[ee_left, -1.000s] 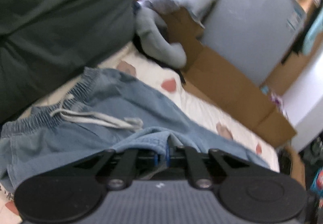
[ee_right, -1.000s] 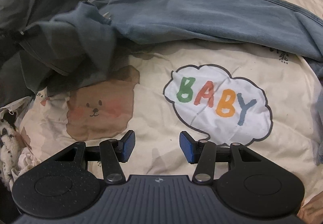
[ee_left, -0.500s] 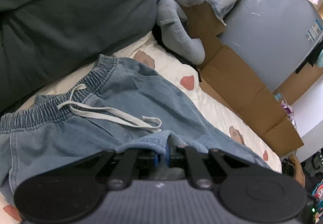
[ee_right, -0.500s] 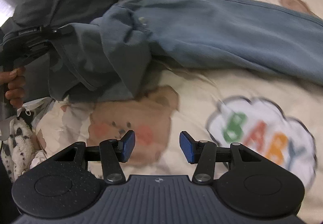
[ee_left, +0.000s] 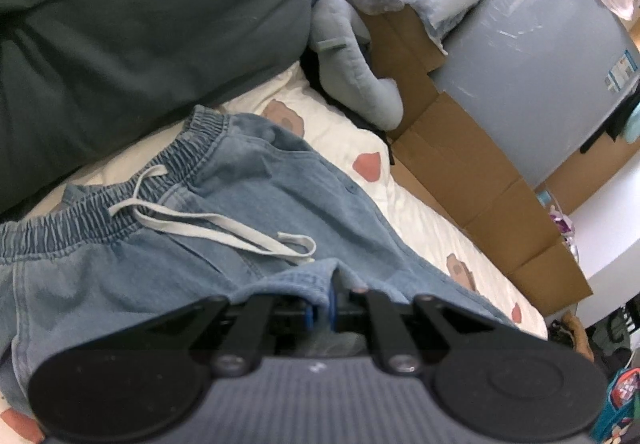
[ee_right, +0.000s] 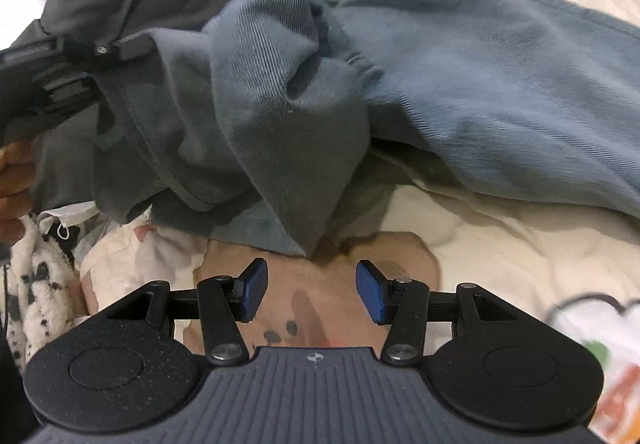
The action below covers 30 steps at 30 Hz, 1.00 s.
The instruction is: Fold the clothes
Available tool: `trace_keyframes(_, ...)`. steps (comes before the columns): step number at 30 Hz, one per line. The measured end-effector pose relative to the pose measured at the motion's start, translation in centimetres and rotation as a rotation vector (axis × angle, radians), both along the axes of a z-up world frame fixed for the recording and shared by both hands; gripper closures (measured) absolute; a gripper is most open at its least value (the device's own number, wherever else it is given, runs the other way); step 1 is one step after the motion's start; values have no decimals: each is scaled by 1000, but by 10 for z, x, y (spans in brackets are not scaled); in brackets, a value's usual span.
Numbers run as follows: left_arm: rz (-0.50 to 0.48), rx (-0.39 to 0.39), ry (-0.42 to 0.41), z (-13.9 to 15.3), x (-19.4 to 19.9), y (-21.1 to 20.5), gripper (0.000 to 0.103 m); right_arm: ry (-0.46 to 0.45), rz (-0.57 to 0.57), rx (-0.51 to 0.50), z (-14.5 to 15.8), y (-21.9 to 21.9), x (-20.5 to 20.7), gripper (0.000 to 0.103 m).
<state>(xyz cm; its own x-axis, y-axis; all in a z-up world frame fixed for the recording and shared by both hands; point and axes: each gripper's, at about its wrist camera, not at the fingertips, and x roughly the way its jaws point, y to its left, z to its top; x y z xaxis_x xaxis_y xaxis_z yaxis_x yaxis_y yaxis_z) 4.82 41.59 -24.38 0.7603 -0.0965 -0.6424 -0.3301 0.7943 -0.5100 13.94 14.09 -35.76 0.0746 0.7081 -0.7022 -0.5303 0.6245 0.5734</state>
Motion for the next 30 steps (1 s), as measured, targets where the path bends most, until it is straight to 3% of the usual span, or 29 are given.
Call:
trace_keyframes(6,9,-21,-8,2,-4,-2,95,15,-1,19,-14,27,8,49)
trace_keyframes(8,14,-22,-3,3,-6,-3,95,5,-4,21,-16,32,11,55)
trace_keyframes(9,17,-22,-1,3,-7,-4,95,5,-5,22,-17,34,13,63)
trace_keyframes(10,23,-24,4,4,-7,-3,95,14,-4,22,-19,36,14,82)
trace_keyframes(12,30,-29,11,6,-8,-4,95,21,3,14,-18,39,15,100)
trace_keyframes(18,20,-19,40,10,-13,-12,95,68,18,62,13,25,12,102)
trace_keyframes(26,39,-16,61,24,-23,-23,95,24,50,55,67,11,-7,103)
trace_keyframes(30,53,-1,60,33,-25,-22,95,8,56,53,81,10,-9,103)
